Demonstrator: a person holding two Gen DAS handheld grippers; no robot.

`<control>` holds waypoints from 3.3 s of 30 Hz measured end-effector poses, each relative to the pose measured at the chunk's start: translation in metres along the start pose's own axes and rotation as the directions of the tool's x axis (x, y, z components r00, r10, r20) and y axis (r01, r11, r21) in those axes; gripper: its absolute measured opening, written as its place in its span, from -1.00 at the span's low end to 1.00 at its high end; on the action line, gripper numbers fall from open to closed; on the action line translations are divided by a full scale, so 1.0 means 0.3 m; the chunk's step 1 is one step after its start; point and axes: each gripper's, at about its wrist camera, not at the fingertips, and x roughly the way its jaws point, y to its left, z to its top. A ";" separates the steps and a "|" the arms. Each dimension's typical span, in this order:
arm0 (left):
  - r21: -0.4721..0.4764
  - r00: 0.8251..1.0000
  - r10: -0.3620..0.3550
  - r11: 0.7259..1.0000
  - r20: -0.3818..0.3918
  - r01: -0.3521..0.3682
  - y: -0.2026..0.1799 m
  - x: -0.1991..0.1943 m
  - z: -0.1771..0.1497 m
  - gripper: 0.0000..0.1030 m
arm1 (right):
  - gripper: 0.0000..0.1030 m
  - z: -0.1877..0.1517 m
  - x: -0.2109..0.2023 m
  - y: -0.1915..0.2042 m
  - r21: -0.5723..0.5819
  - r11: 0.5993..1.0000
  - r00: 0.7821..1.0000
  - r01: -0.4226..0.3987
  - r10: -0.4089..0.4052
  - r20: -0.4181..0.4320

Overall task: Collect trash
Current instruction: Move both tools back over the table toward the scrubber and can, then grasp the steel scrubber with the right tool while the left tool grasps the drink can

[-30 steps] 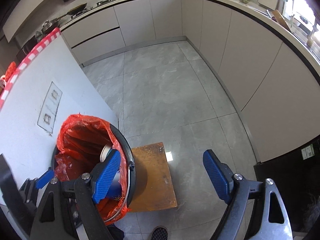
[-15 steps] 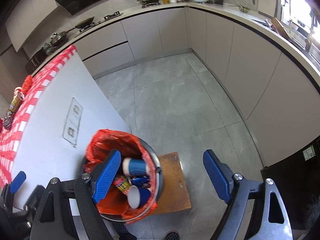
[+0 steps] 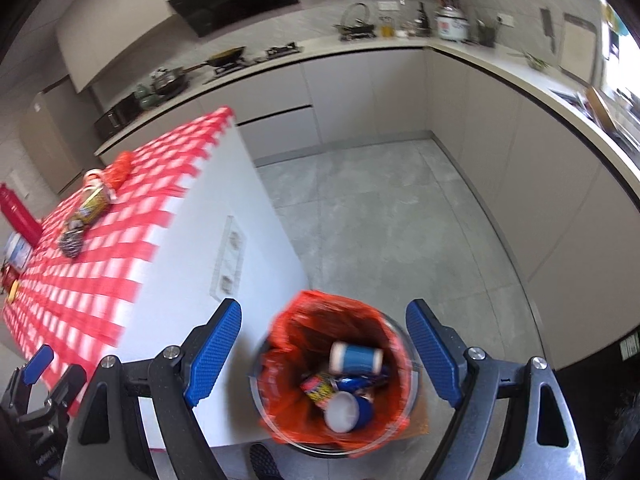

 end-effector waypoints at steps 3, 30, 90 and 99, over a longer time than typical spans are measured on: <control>-0.043 0.999 0.030 0.999 0.013 -0.030 0.127 -0.009 0.015 0.88 | 0.67 0.024 -0.004 0.135 -0.040 0.999 1.000 -0.025 0.026 0.008; -0.196 0.995 0.096 0.976 -0.013 -0.096 1.019 0.183 0.175 0.88 | 0.67 0.134 0.414 1.359 -0.226 0.943 0.964 -0.244 0.209 -0.165; 0.158 0.964 -0.225 0.956 -0.145 0.247 0.684 0.683 0.516 0.46 | 0.08 0.314 0.566 0.988 0.017 1.000 0.996 0.002 0.000 -0.094; 0.241 0.952 -0.253 0.926 -0.172 0.290 0.579 0.801 0.591 0.07 | 0.08 0.325 0.553 0.924 0.045 0.999 0.996 0.027 -0.023 -0.085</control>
